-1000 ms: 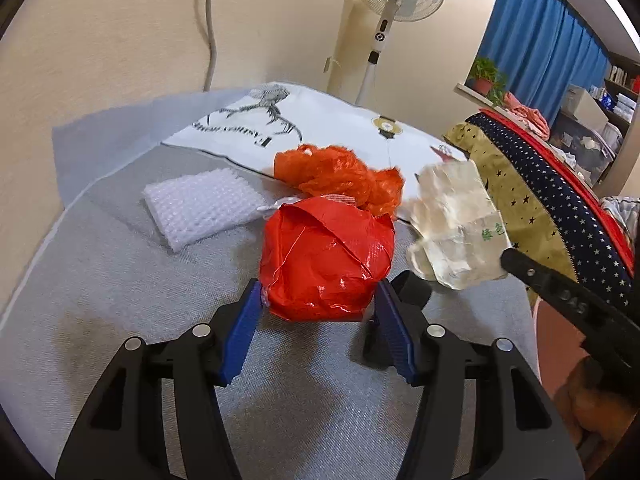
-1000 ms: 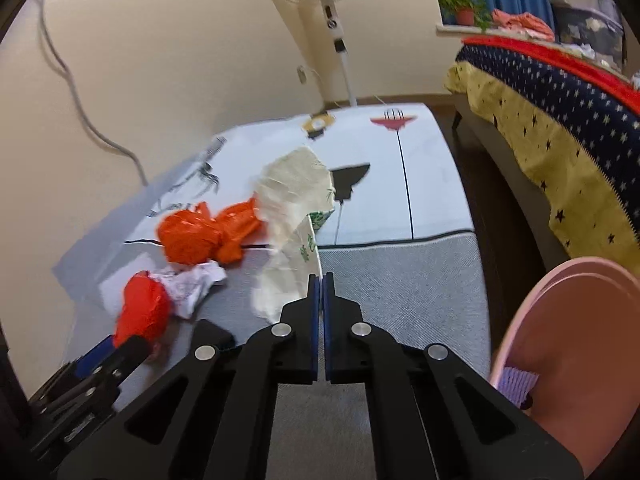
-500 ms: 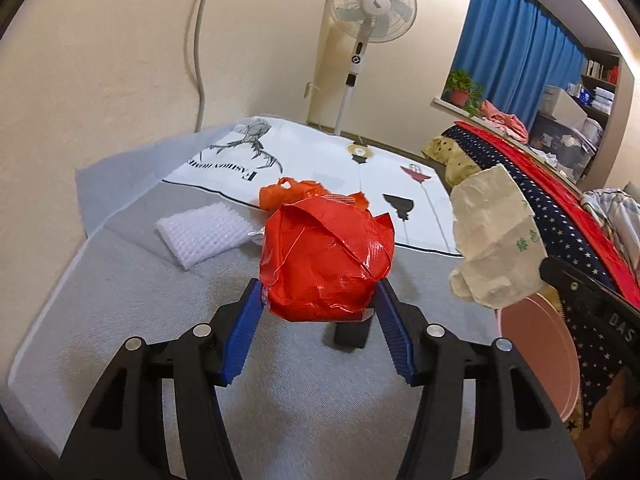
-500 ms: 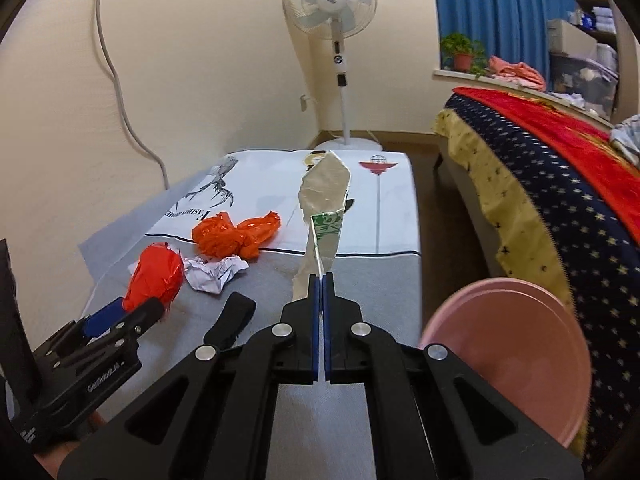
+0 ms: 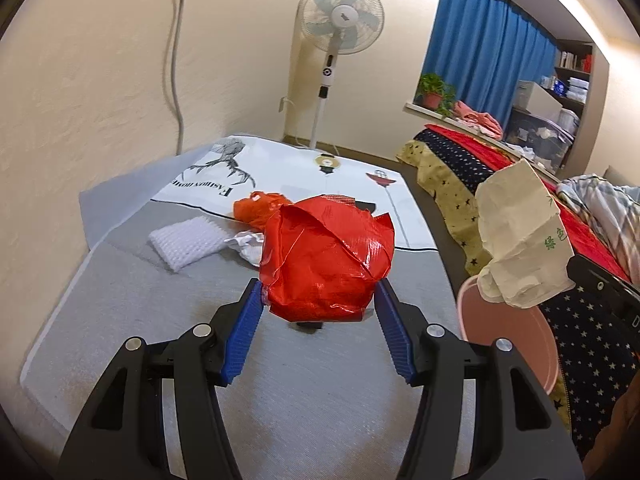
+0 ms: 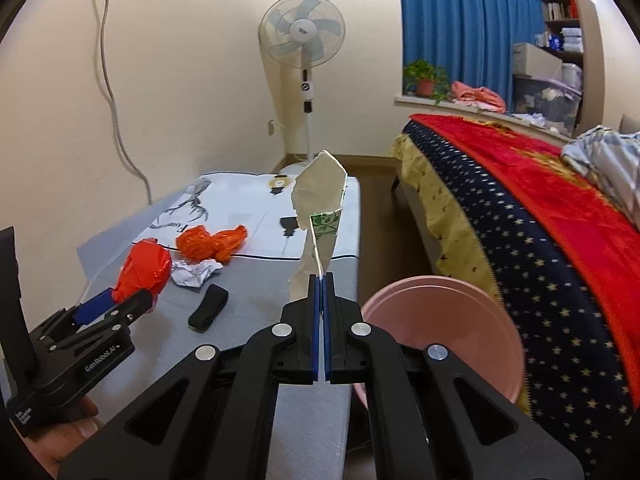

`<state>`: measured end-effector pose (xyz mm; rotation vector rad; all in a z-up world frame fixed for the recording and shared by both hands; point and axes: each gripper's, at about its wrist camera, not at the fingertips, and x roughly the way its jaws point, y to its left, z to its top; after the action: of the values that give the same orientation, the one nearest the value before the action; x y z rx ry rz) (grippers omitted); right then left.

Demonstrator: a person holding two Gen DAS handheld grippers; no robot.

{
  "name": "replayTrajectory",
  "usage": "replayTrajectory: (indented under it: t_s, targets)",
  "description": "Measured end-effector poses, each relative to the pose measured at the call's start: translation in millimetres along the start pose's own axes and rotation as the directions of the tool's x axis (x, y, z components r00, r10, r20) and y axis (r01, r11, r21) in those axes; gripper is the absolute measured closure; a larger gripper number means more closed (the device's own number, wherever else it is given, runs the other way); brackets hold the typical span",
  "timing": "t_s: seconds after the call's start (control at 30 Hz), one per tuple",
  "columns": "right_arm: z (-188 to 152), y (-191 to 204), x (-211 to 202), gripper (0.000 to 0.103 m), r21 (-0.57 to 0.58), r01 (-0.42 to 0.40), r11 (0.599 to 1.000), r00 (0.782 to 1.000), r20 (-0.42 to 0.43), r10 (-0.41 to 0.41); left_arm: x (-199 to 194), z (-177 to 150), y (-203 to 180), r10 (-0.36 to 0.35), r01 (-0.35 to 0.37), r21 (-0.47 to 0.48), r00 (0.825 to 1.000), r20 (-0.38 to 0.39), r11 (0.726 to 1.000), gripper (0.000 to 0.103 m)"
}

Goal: Collect trash
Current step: 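Carry red bag in left gripper and paper bag in right gripper over bin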

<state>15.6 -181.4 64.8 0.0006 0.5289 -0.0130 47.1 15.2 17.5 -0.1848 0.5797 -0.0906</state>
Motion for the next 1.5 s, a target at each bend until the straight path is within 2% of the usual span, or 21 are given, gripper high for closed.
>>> replayTrajectory:
  t_s: [0.4, 1.5]
  targets:
    - [-6, -20, -23, 0.101, 0.025, 0.069, 0.997, 0.997, 0.020, -0.070, -15, -6, -24, -0.069, 0.068, 0.049, 0.997, 0.019, 0.996, 0.047]
    - [-11, -62, -25, 0.101, 0.099, 0.219, 0.971, 0.975, 0.014, -0.221, -5, -16, -71, -0.167, 0.164, 0.126, 0.986, 0.014, 0.978, 0.047]
